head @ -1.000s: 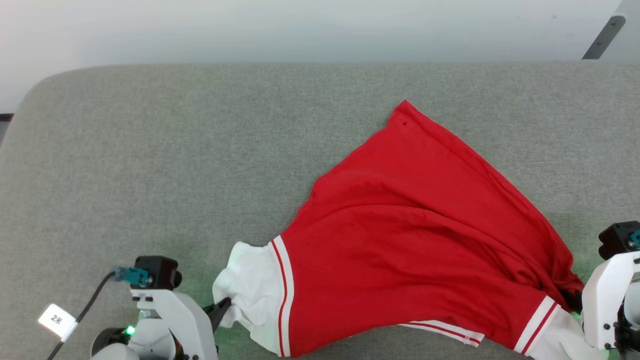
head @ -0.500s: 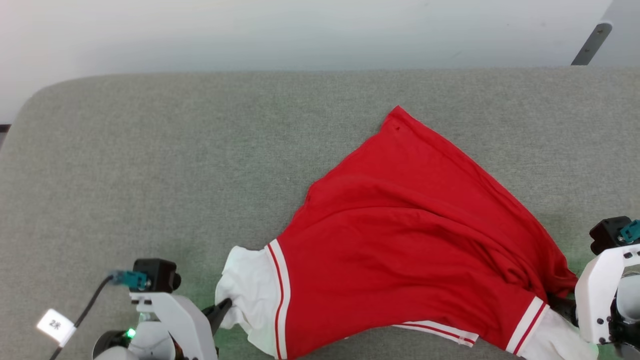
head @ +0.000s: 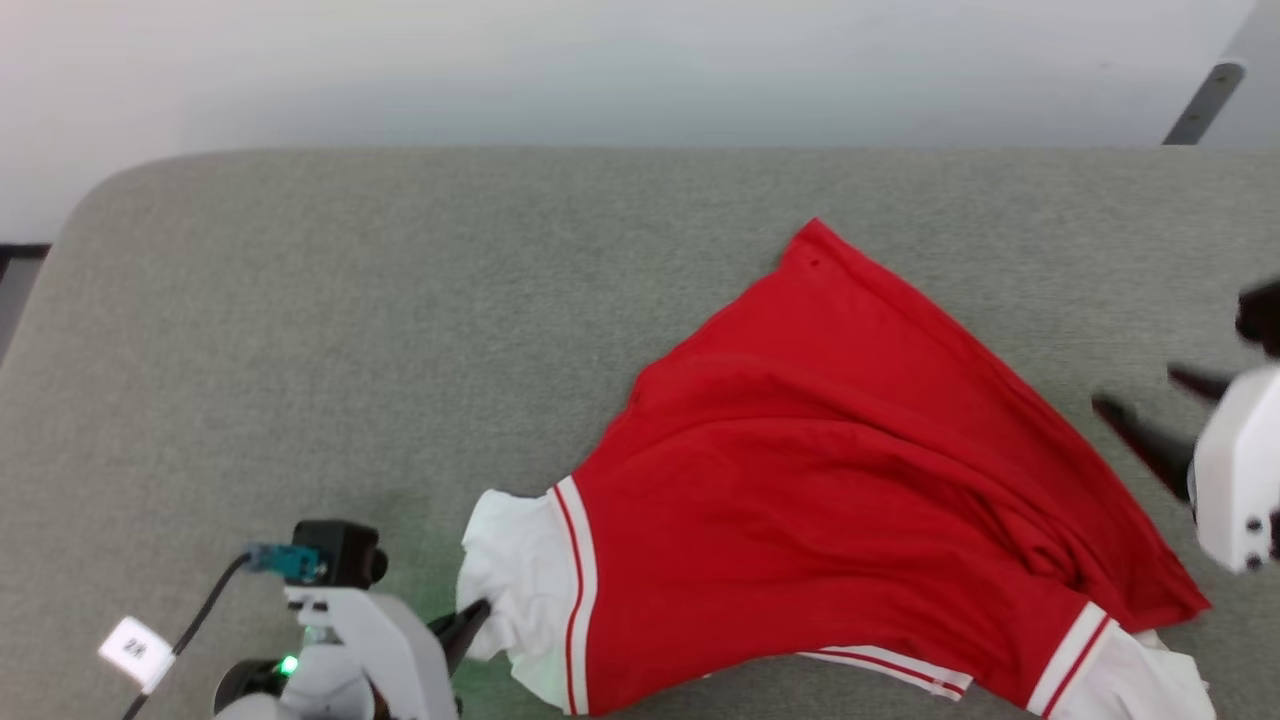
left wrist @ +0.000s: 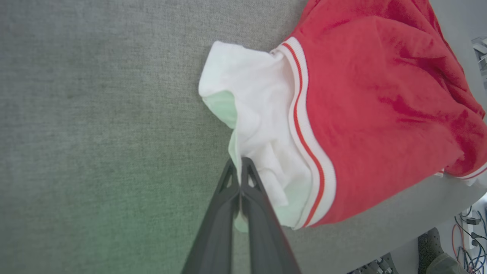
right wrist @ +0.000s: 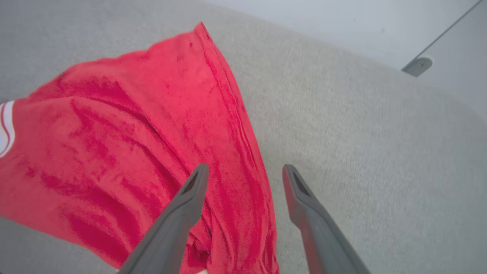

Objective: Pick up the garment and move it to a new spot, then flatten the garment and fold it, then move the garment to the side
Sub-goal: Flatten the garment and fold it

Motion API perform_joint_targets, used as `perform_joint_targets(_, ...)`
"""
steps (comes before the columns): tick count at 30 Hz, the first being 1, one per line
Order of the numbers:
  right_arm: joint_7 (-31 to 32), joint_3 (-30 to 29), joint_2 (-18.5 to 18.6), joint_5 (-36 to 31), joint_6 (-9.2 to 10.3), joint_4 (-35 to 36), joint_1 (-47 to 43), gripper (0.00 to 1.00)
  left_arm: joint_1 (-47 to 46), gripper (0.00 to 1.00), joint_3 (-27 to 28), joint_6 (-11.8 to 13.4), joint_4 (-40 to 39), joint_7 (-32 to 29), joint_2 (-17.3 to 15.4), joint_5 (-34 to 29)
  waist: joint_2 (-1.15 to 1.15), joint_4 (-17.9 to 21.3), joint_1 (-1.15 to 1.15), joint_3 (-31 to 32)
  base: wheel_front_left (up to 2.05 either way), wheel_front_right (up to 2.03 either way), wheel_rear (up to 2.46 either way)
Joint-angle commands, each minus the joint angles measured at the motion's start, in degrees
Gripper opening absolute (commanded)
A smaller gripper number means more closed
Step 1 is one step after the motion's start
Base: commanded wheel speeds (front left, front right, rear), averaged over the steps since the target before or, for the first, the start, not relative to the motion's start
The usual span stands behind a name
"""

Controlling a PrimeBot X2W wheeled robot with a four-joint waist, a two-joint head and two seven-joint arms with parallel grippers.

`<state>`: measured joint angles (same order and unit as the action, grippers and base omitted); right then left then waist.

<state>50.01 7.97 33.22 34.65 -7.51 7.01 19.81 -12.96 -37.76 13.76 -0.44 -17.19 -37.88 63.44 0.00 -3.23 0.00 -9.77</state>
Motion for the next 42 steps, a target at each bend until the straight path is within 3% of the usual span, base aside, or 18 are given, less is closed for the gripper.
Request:
perform_joint_targets(1, -1.0, 0.9, -0.1, -0.8, 0.04, 0.3, 1.4, 1.00, -1.0, 0.00, -0.2, -0.3, 0.0, -0.1, 0.5, -0.5, 0.00, -1.2, 0.00, -1.1, 0.00, 0.00, 0.00)
perform_joint_targets(7, -5.9, 6.3, -0.9, -2.7, 0.04, -5.8, 12.4, 1.00, -4.6, 0.00, -1.1, -1.6, 0.7, -0.1, 2.6, -1.8, 0.00, -4.8, 0.00, -4.7, 0.00, 0.00, 0.00)
perform_joint_targets(18, -15.3, 20.8, 0.2, -3.0, 0.05, -29.1, 35.0, 1.00, -13.1, 0.00, -4.0, -6.2, 4.5, 0.4, 8.7, -4.6, 0.00, -13.2, 0.00, -13.5, 0.00, 0.00, 0.00)
perform_joint_targets(26, -11.1, 29.7, 1.0, 3.1, 0.05, -40.7, 42.8, 1.00, -17.1, 0.00, -5.2, -9.6, 9.4, 1.6, 12.6, -5.0, 0.00, -17.5, 0.00, -17.5, 0.00, 0.00, 0.00)
perform_joint_targets(35, -2.1, 36.8, 1.5, 7.6, 0.07, -51.0, 42.9, 1.00, -18.6, 0.00, -5.6, -11.6, 14.2, 2.6, 14.1, -4.8, 0.00, -19.2, 0.00, -18.4, 0.00, 0.00, 0.00)
perform_joint_targets(36, -0.9, 37.3, 1.4, 8.0, 0.07, -52.1, 42.9, 0.67, -18.8, 0.00, -5.5, -11.7, 14.6, 2.6, 14.1, -4.8, 0.00, -19.3, 0.00, -18.4, 0.00, 0.00, 0.00)
perform_joint_targets(37, 0.5, 38.2, 1.3, 8.1, 0.07, -52.6, 42.7, 0.00, -18.8, 0.00, -5.5, -11.9, 15.0, 2.6, 14.0, -4.8, 0.00, -19.2, 0.00, -18.4, 0.00, 0.00, 0.00)
perform_joint_targets(42, 1.7, 39.4, 1.7, 9.0, 0.06, -53.2, 44.3, 0.00, -19.2, 0.00, -5.4, -12.4, 16.6, 2.3, 13.7, -4.3, 0.00, -18.4, 0.00, -17.8, 0.00, 0.00, 0.00)
